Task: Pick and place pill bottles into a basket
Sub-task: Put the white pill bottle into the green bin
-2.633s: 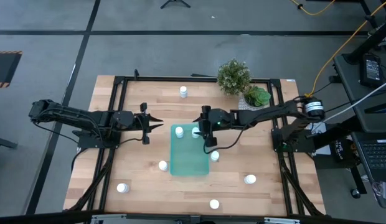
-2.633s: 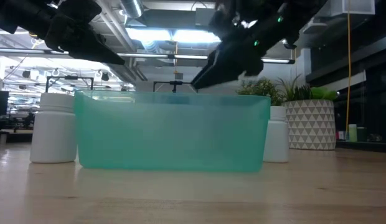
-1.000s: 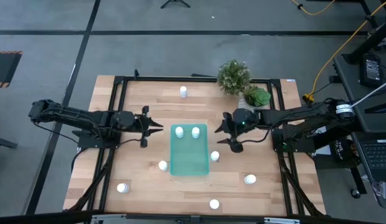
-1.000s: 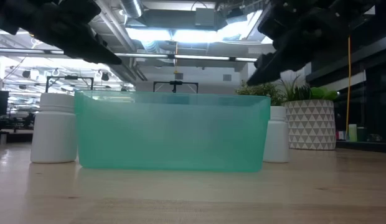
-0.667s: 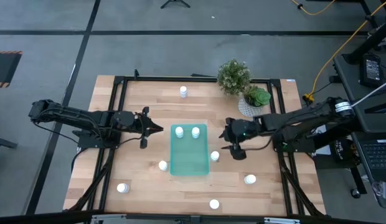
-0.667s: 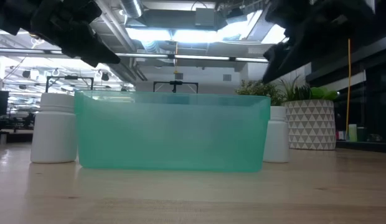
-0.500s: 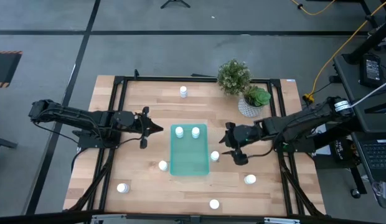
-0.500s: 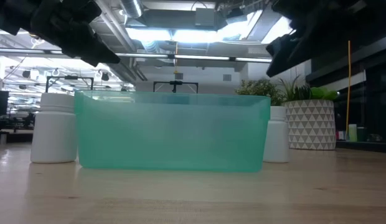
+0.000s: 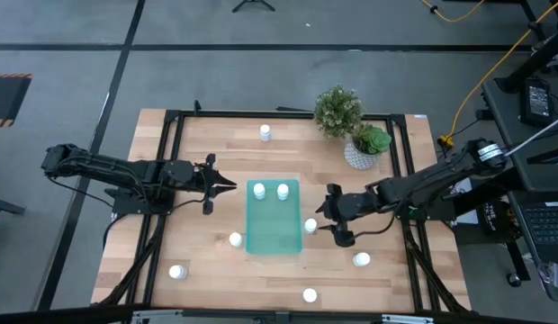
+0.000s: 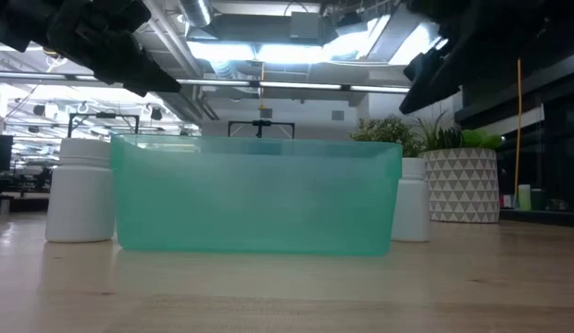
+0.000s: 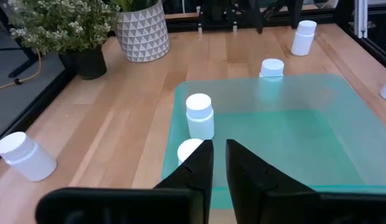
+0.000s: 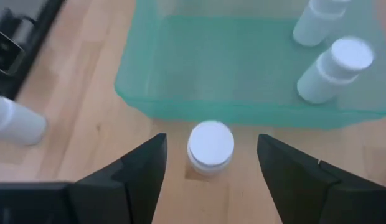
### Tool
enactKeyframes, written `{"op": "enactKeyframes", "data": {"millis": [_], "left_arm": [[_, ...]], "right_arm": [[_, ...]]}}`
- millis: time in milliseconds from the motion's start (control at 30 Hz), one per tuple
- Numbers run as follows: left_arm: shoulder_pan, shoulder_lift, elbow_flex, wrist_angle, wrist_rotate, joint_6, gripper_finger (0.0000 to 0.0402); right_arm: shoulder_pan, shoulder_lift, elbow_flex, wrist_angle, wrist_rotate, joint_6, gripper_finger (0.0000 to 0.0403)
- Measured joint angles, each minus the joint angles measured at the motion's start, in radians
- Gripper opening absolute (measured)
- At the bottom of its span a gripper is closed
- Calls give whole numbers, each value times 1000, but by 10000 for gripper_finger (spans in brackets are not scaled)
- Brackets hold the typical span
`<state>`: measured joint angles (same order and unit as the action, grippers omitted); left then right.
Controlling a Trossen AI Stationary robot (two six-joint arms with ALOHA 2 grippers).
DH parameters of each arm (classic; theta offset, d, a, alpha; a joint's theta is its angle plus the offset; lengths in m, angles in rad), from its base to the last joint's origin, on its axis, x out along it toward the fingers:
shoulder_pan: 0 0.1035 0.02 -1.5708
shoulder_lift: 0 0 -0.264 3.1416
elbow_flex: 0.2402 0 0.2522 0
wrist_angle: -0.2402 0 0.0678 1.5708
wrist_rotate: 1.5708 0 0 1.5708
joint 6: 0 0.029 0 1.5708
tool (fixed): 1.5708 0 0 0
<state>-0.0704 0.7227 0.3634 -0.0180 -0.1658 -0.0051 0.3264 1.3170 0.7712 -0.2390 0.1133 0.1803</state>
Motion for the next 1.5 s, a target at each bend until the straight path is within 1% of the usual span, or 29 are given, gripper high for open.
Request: {"op": "enactKeyframes", "data": {"millis": [233,633,900,1267,1367,1500], "left_arm": [[0,0,0,0,0,-6,43],[0,0,0,-1,0,-7,43],[0,0,0,-4,0,-7,42],[0,0,0,-8,2,-8,39],[0,0,0,-8,2,-8,38],[0,0,0,-8,3,-8,41]], "right_arm": [[0,90,0,13,-1,10,250],[0,162,0,79,-10,24,250],[0,234,0,137,-9,-2,250],[0,253,0,185,-9,-3,250],[0,253,0,177,-9,-4,242],[0,253,0,165,-9,-5,214]]}}
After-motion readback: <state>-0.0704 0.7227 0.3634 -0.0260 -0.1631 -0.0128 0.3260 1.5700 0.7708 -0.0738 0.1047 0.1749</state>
